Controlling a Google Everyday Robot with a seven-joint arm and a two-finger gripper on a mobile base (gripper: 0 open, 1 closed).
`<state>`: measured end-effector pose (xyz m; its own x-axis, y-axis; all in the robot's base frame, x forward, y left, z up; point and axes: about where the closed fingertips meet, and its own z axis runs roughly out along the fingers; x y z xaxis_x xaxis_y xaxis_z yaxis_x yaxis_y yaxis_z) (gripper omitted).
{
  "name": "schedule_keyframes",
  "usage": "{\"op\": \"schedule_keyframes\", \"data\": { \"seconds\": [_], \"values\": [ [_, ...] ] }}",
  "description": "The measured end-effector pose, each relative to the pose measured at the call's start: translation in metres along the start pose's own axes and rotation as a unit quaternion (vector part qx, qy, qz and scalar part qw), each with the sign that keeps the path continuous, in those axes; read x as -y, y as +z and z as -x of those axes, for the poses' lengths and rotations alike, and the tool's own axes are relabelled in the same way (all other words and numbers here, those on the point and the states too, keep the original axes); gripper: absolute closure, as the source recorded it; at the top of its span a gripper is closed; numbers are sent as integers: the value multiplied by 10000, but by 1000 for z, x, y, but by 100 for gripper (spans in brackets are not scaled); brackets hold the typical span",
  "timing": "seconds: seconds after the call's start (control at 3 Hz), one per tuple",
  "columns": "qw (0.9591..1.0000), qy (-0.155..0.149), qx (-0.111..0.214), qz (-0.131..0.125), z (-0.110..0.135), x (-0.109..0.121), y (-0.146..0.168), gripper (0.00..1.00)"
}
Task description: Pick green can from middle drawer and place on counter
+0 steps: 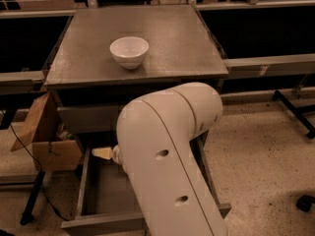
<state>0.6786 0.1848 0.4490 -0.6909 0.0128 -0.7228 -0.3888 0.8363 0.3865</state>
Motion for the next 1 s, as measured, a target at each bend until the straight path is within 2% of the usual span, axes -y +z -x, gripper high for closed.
{"op": "schedule_keyframes", "data": {
  "seconds": [0.67, 1.0],
  "values": [
    [9999, -43, 76, 87, -2, 5, 3, 0],
    [9998, -168, 146, 2, -5, 24, 7, 0]
  ]
}}
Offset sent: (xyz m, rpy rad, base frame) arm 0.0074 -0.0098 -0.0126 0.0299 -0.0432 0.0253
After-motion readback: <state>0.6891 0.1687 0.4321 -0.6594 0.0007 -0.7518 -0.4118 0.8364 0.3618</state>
